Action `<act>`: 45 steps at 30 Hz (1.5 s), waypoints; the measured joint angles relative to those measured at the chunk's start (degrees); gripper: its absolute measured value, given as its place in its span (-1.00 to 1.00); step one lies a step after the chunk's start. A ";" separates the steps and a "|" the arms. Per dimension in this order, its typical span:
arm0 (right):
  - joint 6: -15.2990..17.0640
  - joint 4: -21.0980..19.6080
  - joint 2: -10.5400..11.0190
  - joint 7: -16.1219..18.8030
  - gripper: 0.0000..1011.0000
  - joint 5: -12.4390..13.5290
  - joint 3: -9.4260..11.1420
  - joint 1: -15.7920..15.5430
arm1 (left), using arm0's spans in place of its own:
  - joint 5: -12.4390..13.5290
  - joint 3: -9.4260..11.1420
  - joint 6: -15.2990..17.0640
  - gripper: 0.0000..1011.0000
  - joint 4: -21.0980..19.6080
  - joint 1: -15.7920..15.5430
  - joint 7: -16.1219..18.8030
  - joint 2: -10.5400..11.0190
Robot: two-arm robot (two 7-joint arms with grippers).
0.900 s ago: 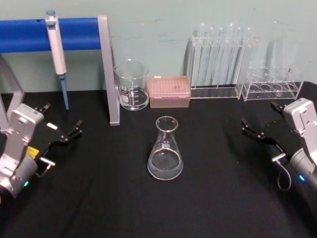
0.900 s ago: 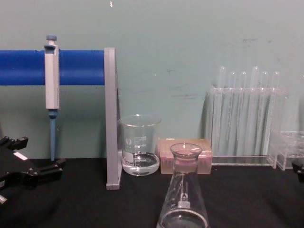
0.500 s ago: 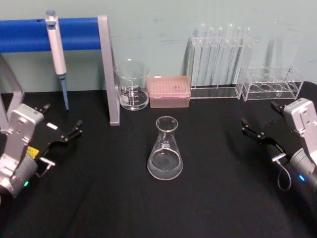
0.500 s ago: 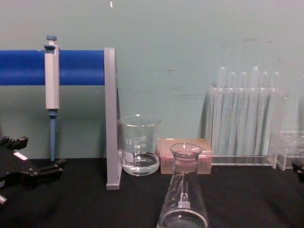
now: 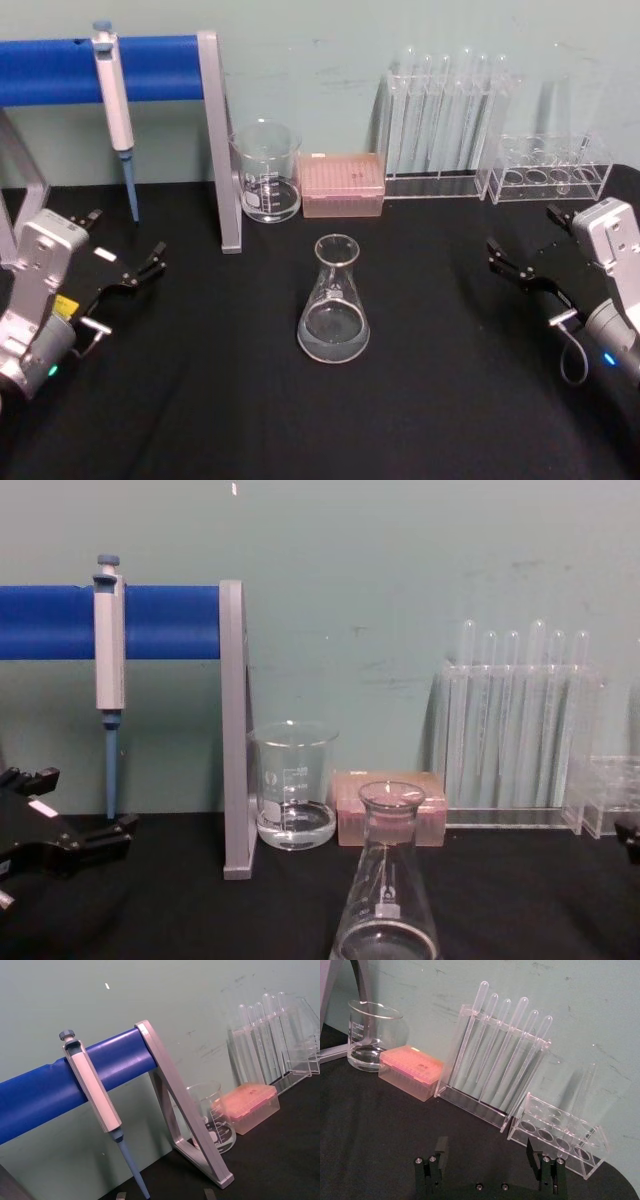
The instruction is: Grasp the erlenmeyer flask with one hand, shake it three times, then place it back.
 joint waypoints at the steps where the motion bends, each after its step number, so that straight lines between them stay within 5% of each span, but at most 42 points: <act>1: 0.00 0.00 0.00 0.00 0.98 0.00 0.00 0.00 | 0.00 0.00 0.00 0.98 0.00 0.00 0.00 0.00; 11: -0.07 0.04 -0.13 0.25 0.98 0.00 0.27 -0.12 | 0.00 0.00 0.00 0.98 0.00 0.00 0.00 0.00; 20: -0.66 -0.76 -0.20 3.85 0.98 1.68 1.82 -1.45 | 0.00 0.00 0.00 0.98 0.00 0.00 0.00 0.00; 26: -0.92 -3.08 0.35 8.64 0.98 4.56 2.64 -3.09 | 0.00 0.00 0.00 0.98 0.00 0.00 0.00 0.00; 35: -1.15 -6.11 1.48 20.21 0.98 10.81 2.97 -4.87 | 0.00 0.00 0.00 0.98 0.00 0.00 0.00 0.00; 45: -0.98 -7.11 1.09 27.22 0.98 12.97 2.44 -4.89 | 0.00 0.00 0.00 0.98 0.00 0.00 0.00 0.00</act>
